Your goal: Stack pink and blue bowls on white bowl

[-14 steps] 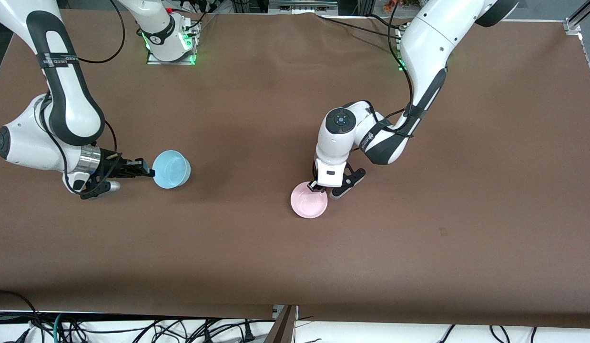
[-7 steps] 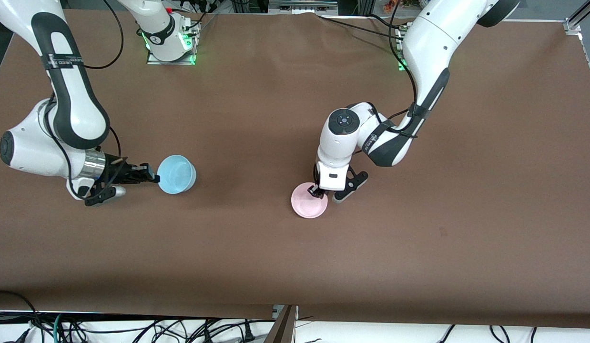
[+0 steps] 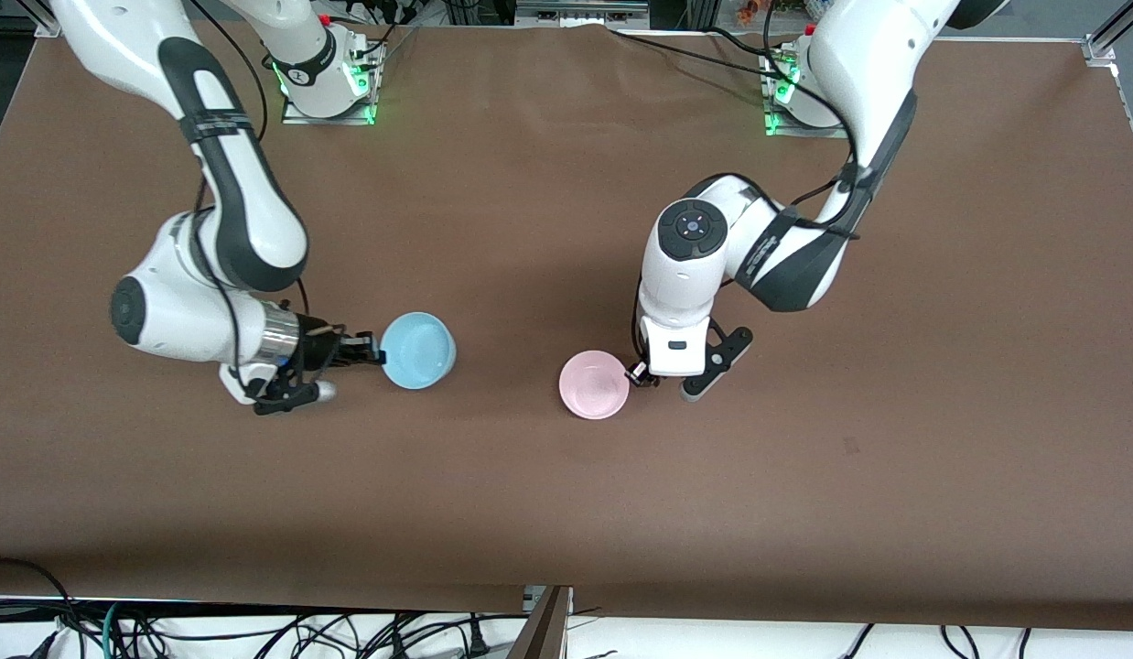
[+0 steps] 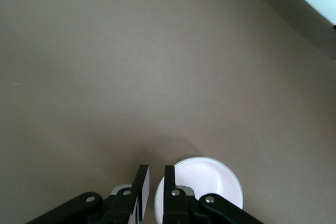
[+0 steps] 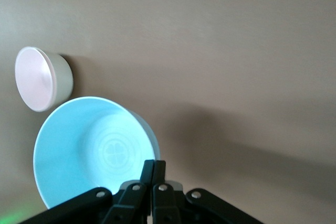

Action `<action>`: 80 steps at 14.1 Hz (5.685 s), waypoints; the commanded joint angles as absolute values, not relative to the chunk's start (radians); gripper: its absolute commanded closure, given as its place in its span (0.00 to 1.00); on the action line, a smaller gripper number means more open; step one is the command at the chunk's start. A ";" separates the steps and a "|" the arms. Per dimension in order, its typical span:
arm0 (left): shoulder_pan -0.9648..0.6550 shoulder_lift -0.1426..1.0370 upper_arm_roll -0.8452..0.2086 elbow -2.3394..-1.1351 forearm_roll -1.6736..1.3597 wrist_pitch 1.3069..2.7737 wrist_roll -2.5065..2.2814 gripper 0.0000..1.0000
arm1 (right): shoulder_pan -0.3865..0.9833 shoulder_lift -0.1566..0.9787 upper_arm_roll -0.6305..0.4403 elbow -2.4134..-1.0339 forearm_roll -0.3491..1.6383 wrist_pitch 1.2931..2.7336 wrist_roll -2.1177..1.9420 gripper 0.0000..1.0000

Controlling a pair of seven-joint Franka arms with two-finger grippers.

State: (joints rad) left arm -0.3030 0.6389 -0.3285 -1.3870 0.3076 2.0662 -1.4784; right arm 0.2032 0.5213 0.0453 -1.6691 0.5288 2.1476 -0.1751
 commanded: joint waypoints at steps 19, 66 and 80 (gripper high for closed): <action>0.147 0.273 -0.328 -1.204 0.031 1.265 -0.238 0.78 | 0.598 0.810 0.028 -1.287 0.218 2.399 0.681 1.00; 0.224 0.029 -0.331 -1.649 -0.028 1.710 -0.075 0.00 | 0.309 0.326 -0.164 -1.357 0.118 1.490 0.026 0.00; 0.222 0.040 -0.331 -1.632 -0.026 1.707 -0.086 0.00 | 0.084 0.060 -0.035 -1.480 -0.034 1.376 0.049 0.00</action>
